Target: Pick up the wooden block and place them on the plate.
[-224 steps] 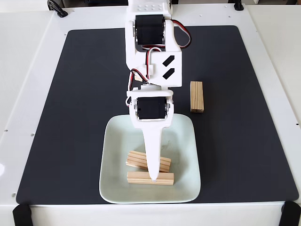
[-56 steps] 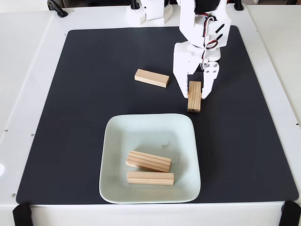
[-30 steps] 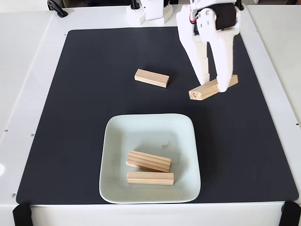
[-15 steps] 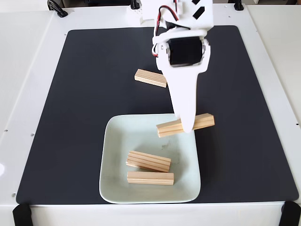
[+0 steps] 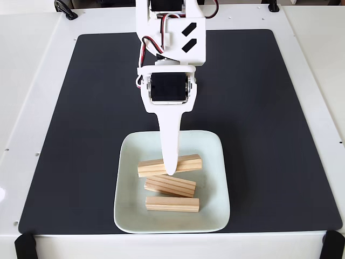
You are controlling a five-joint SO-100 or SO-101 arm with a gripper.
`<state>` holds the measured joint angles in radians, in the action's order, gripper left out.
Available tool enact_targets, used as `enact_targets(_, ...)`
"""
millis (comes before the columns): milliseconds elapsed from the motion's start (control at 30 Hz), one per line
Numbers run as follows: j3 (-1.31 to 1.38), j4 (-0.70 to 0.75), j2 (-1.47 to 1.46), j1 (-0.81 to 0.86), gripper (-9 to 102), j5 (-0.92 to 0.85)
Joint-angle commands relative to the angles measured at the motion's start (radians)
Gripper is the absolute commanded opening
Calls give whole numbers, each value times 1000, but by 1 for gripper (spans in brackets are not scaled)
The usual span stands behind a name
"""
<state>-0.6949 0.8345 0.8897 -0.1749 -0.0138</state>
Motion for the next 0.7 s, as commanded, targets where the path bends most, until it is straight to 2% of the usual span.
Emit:
enact_targets(0, 49, 48, 14, 14, -1, -26)
enact_targets(667, 110, 61, -66, 9, -1, -17)
